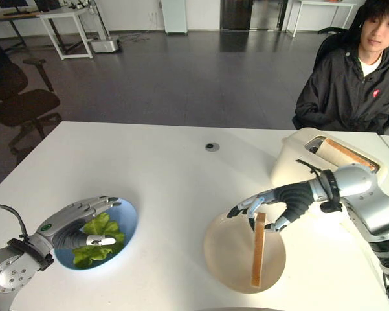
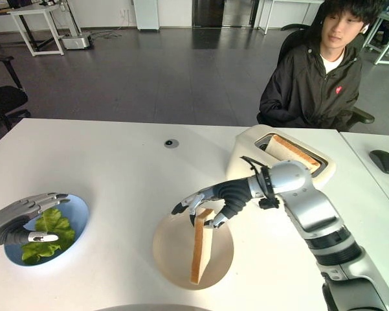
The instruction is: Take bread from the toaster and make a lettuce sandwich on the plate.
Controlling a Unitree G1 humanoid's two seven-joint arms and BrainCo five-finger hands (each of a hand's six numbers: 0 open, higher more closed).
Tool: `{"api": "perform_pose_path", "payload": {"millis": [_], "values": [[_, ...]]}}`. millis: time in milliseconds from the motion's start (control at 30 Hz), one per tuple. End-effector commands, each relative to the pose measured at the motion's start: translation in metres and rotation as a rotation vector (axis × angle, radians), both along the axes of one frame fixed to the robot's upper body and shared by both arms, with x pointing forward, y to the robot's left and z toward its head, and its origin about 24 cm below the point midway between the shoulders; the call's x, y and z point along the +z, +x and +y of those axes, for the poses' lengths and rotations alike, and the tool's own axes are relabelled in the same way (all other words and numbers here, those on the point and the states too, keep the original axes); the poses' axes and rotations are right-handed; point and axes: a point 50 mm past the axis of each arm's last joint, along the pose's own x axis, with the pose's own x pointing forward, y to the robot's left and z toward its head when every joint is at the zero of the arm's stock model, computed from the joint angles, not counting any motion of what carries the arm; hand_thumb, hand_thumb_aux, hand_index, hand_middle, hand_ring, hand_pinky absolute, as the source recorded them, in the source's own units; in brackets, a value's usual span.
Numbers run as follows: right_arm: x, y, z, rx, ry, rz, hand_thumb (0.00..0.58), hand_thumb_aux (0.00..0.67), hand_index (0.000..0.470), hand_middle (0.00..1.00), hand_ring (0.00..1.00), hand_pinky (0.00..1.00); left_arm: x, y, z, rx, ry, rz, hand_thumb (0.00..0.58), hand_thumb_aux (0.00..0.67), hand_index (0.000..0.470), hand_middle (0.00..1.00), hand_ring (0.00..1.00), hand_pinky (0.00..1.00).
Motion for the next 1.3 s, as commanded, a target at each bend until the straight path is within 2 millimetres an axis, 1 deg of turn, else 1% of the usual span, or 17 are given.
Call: {"api": "perform_pose_path", "payload": {"millis": [33,167,267,300,333,367,400,467,500,567,633,733,800,900,933,1067,1300], "values": [[-0.009,0.005,0.012,0.018,-0.086,-0.076,0.580,0.670,0.470,0.00,0.00,0.00,-0.005,0.004,0.004,0.006,0.114,0.008,0.000,0.000,0.000,0.00,0.00,0.00],[-0.019,0.008,0.024,0.017,-0.108,-0.107,0.580,0.670,0.470,0.00,0.00,0.00,-0.010,0.006,0.011,0.024,0.193,0.016,0.000,0.000,0.000,0.00,0.00,0.00],[-0.019,0.007,0.035,0.015,-0.067,-0.128,0.580,0.670,0.470,0.00,0.00,0.00,-0.014,0.005,0.017,0.035,0.269,0.040,0.000,0.000,0.000,0.00,0.00,0.00],[-0.019,0.006,0.037,0.014,-0.057,-0.132,0.564,0.560,0.393,0.00,0.00,0.00,-0.016,0.005,0.019,0.038,0.298,0.049,0.000,0.000,0.000,0.00,0.00,0.00],[-0.019,0.005,0.038,0.013,-0.050,-0.134,0.508,0.434,0.304,0.00,0.00,0.00,-0.017,0.005,0.021,0.039,0.321,0.057,0.000,0.000,0.000,0.00,0.00,0.00],[-0.019,0.005,0.039,0.011,-0.045,-0.140,0.454,0.357,0.251,0.00,0.00,0.00,-0.018,0.005,0.021,0.037,0.340,0.064,0.000,0.000,0.000,0.00,0.00,0.00],[-0.018,0.004,0.040,0.008,-0.040,-0.146,0.278,0.187,0.131,0.00,0.00,0.00,-0.019,0.005,0.022,0.035,0.355,0.069,0.000,0.000,0.000,0.00,0.00,0.00],[-0.018,0.004,0.041,0.003,-0.036,-0.156,0.112,0.068,0.048,0.00,0.00,0.00,-0.021,0.005,0.021,0.027,0.369,0.077,0.071,0.042,0.029,0.00,0.00,0.00],[-0.018,0.005,0.042,-0.001,-0.031,-0.163,0.000,0.000,0.000,0.00,0.00,0.00,-0.024,0.005,0.020,0.022,0.371,0.081,0.144,0.089,0.063,0.00,0.00,0.00],[-0.017,0.005,0.043,-0.008,-0.024,-0.174,0.000,0.000,0.000,0.00,0.00,0.00,-0.029,0.006,0.015,0.004,0.368,0.089,0.230,0.150,0.105,0.00,0.00,0.00],[-0.016,0.005,0.041,-0.009,-0.023,-0.179,0.000,0.000,0.000,0.00,0.00,0.00,-0.035,0.007,0.009,-0.018,0.340,0.095,0.460,0.365,0.256,0.00,0.00,0.00],[-0.015,0.006,0.040,-0.011,-0.021,-0.186,0.000,0.000,0.000,0.00,0.00,0.00,-0.042,0.006,0.004,-0.032,0.317,0.106,0.476,0.386,0.271,0.00,0.00,0.00],[-0.013,0.007,0.038,-0.020,-0.012,-0.191,0.000,0.000,0.000,0.00,0.00,0.00,-0.047,0.006,0.004,-0.034,0.317,0.119,0.505,0.428,0.300,0.00,0.00,0.00],[-0.010,0.008,0.036,-0.039,0.011,-0.200,0.000,0.000,0.000,0.00,0.00,0.00,-0.051,0.005,0.007,-0.029,0.333,0.139,0.564,0.557,0.391,0.00,0.00,0.00],[-0.008,0.008,0.035,-0.047,0.021,-0.204,0.000,0.000,0.000,0.00,0.00,0.00,-0.052,0.004,0.007,-0.029,0.336,0.141,0.580,0.670,0.470,0.00,0.00,0.00],[-0.002,0.007,0.023,-0.089,0.055,-0.227,0.000,0.000,0.000,0.00,0.00,0.00,-0.050,0.004,0.004,-0.050,0.310,0.125,0.580,0.670,0.470,0.00,0.00,0.00],[-0.002,-0.002,0.002,-0.135,0.062,-0.315,0.000,0.000,0.000,0.00,0.00,0.00,-0.025,0.006,-0.008,-0.116,0.227,0.003,0.580,0.670,0.470,0.00,0.00,0.00]]}}
